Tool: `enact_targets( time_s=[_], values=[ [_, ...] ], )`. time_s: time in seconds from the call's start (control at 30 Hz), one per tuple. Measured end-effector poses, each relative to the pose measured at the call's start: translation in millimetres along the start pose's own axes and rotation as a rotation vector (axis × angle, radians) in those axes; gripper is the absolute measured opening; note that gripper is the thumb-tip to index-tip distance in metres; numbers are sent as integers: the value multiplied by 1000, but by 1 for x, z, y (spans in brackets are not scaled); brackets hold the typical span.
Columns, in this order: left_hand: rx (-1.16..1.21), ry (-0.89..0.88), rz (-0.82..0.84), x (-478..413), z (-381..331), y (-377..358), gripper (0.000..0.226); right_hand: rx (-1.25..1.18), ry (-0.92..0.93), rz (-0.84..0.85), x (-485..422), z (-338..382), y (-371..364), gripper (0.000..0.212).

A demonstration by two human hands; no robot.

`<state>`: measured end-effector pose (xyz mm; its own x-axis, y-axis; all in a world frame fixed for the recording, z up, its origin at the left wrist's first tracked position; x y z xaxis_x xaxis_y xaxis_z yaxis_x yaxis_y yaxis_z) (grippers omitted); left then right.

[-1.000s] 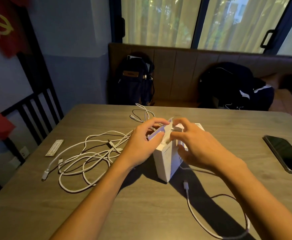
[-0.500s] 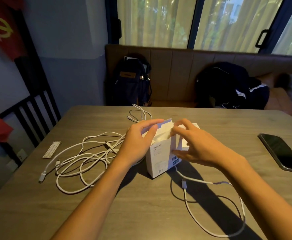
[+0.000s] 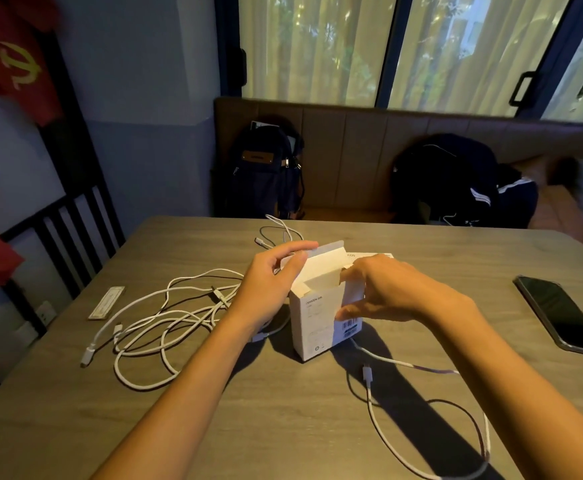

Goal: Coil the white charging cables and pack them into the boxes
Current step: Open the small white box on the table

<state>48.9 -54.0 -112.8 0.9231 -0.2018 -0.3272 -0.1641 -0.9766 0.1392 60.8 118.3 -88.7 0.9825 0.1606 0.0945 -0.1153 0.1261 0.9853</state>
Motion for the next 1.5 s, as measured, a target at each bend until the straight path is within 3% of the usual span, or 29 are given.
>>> enact_targets(
  time_s=[0.2,0.37,0.5,0.67,0.77,0.9,1.0,1.27,1.4,1.5],
  values=[
    [-337,-369,-53,15,-22,7,32,152,-44,65,-6,10,5,49],
    [-369,-147,201,36,-1,7,86,90,108,-7,-1,21,11,39],
    [-318,-200,100,25,-10,34,87,-38,215,-225,-1,37,32,29],
    [-729,-373,-94,-16,-33,98,90,-232,265,-313,-15,56,41,46],
    [-894,-288,-167,-39,-19,139,87,-294,260,-296,-32,62,27,45],
    [-1017,-264,-159,-51,16,173,51,-333,237,-204,-52,67,-10,38],
    [-1037,-173,-155,-49,49,183,39,-306,227,-154,-60,69,-34,34],
    [-1083,-110,105,-49,85,170,58,-186,326,-121,-48,106,-57,17],
    [-1043,-1,155,-49,95,173,70,-203,263,-177,-58,131,-63,27],
    [-1069,117,256,-46,102,176,70,-72,164,-231,-69,145,-71,36]
  ],
)
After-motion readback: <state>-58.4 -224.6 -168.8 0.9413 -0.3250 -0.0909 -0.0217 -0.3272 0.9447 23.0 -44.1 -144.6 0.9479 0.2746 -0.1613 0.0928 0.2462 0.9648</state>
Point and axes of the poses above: each hand's wrist, its own x-axis away from the middle knuckle, its own y-axis out of the back of the hand, z = x × y, the point moved 6 cm from there along -x, towards the middle knuckle, and after that the axes turned 8 degrees about -y, right-handed, at the moved point
